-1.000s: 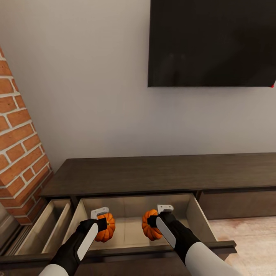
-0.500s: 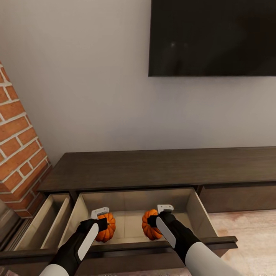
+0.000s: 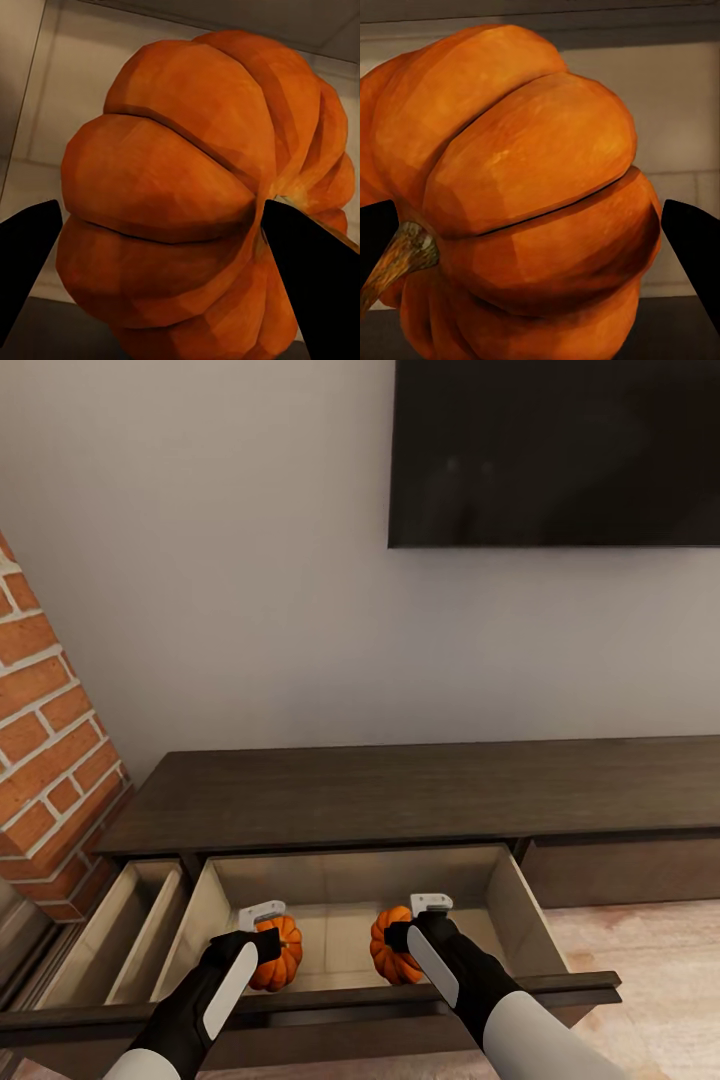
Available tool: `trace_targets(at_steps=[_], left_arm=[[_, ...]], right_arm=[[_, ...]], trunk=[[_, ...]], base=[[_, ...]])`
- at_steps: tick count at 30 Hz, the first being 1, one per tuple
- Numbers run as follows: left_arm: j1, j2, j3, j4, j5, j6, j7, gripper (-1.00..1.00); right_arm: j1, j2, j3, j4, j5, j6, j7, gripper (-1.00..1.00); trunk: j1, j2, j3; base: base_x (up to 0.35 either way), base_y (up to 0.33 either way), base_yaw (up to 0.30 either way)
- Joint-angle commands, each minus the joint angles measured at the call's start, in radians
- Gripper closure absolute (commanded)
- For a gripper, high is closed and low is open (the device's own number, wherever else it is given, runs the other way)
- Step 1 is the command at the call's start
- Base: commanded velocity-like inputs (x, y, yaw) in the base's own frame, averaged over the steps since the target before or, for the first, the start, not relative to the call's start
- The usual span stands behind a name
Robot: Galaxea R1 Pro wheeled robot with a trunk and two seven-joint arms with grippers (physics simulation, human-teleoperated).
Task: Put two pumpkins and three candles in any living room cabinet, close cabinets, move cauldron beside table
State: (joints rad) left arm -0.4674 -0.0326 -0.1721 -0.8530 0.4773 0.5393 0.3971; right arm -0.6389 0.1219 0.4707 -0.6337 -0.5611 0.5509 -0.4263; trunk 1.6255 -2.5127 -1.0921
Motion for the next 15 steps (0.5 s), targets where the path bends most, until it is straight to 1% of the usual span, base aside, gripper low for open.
trace_targets(at_steps=[1,2,3,6,7,15], left_arm=[[0.0,0.0,-0.003,-0.001,0.009,0.002,0.011,1.0],[0.0,0.0,-0.003,-0.001,0.009,0.002,0.011,1.0],[0.0,0.0,-0.003,-0.001,0.009,0.002,0.011,1.0],[0.0,0.001,-0.004,-0.001,0.008,0.002,0.011,1.0],[0.0,0.001,-0.004,-0.001,0.008,0.002,0.011,-1.0],[0.0,0.002,-0.003,-0.002,0.009,0.002,0.011,-1.0]], right_arm=[[-0.001,-0.001,0.005,-0.001,-0.011,0.001,-0.009,1.0],[-0.001,-0.001,0.005,-0.001,-0.011,0.001,-0.009,1.0],[-0.001,-0.001,0.005,-0.001,-0.011,0.001,-0.009,-1.0],[-0.001,-0.001,0.005,-0.001,-0.011,0.001,-0.009,-1.0],[-0.001,-0.001,0.005,-0.001,-0.011,0.001,-0.009,-1.0],[-0.001,-0.001,0.005,-0.001,-0.012,0.001,-0.009,-1.0]], trunk=[[0.0,0.0,-0.001],[0.0,0.0,-0.001],[0.0,0.0,-0.001],[0.0,0.0,-0.001],[0.0,0.0,-0.001],[0.0,0.0,-0.001]], base=[[0.0,0.0,0.0],[0.0,0.0,0.0],[0.0,0.0,0.0],[0.0,0.0,0.0],[0.0,0.0,0.0],[0.0,0.0,0.0]])
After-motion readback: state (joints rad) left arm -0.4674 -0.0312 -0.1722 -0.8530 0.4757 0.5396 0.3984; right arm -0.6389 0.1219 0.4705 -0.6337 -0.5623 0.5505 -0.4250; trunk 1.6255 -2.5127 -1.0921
